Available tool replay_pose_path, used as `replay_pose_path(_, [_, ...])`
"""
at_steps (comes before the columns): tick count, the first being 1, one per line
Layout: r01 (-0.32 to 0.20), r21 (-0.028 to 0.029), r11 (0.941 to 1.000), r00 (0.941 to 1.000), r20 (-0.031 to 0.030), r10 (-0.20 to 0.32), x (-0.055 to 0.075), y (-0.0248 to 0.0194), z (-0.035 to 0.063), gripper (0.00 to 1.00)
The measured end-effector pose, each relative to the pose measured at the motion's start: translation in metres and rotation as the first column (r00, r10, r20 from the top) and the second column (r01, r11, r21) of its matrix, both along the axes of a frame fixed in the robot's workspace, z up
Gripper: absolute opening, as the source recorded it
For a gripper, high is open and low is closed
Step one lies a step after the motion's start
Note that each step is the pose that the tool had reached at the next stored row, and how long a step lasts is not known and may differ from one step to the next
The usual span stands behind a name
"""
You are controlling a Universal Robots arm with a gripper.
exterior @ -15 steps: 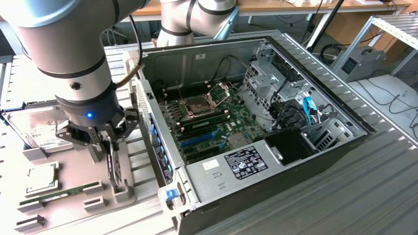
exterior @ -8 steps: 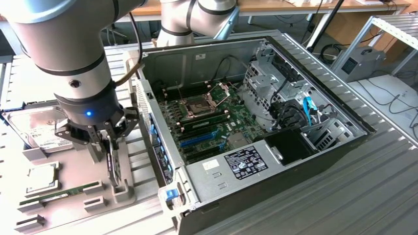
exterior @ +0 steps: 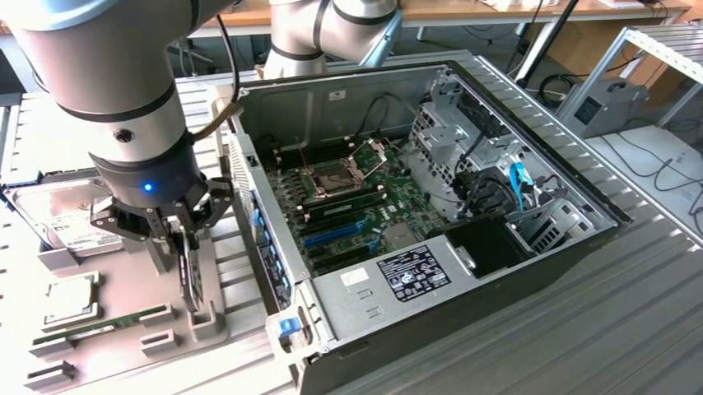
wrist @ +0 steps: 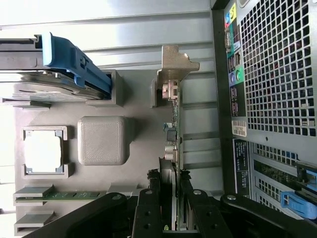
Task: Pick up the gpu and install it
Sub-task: 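Pick up the gpu and move the gpu toward the slot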
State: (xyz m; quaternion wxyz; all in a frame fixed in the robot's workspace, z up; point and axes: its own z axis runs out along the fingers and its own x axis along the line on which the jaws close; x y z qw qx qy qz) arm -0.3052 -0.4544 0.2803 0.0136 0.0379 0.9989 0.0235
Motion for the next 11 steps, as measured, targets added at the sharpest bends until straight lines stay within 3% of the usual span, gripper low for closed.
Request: replay_pose_path(11, [0.000,-0.0001,1.0000,1.0000,-0.0001,0.000,0.0000,0.0000,0.0058,0.26])
